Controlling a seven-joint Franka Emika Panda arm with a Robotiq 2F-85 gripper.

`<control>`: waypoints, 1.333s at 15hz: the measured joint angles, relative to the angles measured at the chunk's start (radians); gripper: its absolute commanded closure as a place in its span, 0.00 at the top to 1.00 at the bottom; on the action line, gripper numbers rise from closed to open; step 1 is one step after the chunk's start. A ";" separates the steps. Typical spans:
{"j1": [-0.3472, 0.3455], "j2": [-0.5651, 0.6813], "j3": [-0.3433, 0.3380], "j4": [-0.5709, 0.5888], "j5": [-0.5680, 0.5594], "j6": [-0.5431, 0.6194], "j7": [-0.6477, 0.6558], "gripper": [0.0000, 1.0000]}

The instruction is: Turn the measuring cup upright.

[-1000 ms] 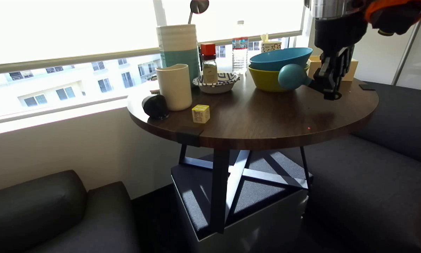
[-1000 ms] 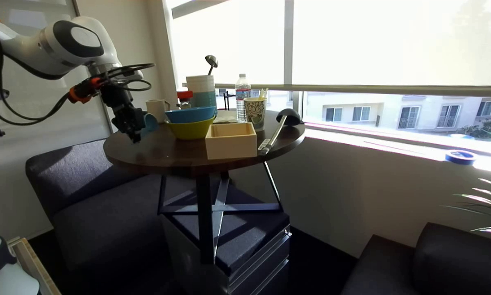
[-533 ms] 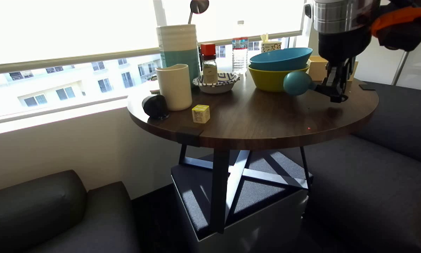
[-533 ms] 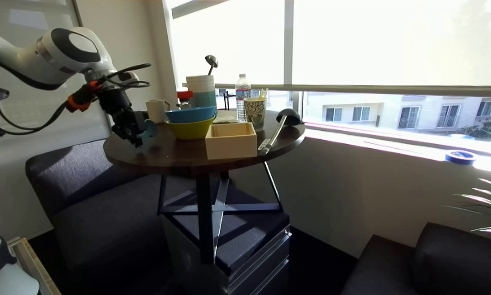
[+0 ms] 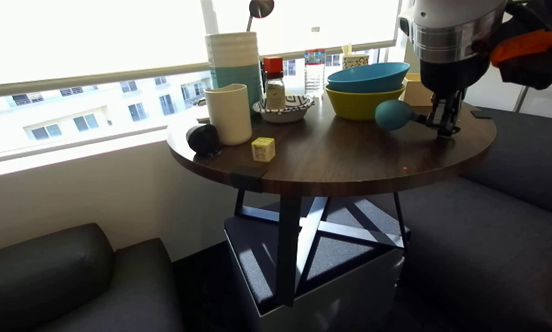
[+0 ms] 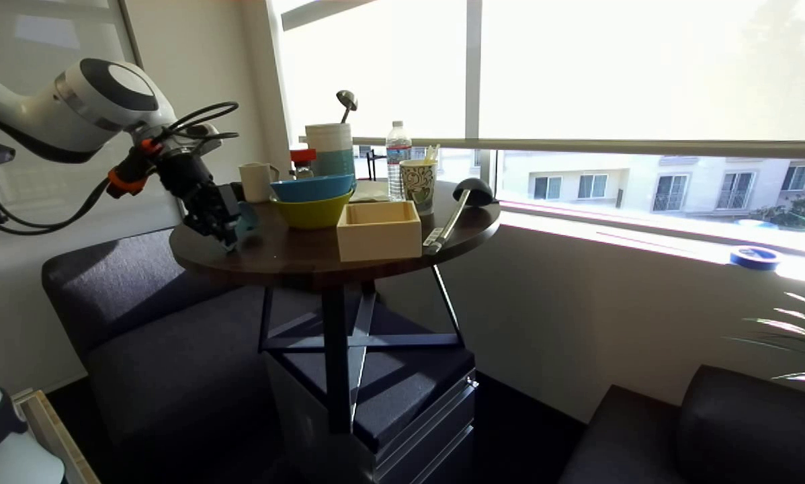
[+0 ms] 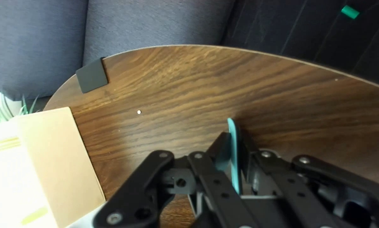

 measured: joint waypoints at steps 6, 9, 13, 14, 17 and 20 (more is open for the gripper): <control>0.005 0.021 0.017 -0.012 -0.120 0.004 0.066 0.17; 0.010 0.024 0.016 -0.013 -0.137 0.004 0.068 0.05; 0.011 0.026 0.008 -0.012 -0.171 0.004 0.068 0.02; 0.011 0.026 0.006 -0.013 -0.176 0.004 0.068 0.10; 0.012 0.028 -0.001 -0.014 -0.184 0.004 0.068 0.37; 0.012 0.029 -0.010 -0.014 -0.184 0.004 0.068 0.56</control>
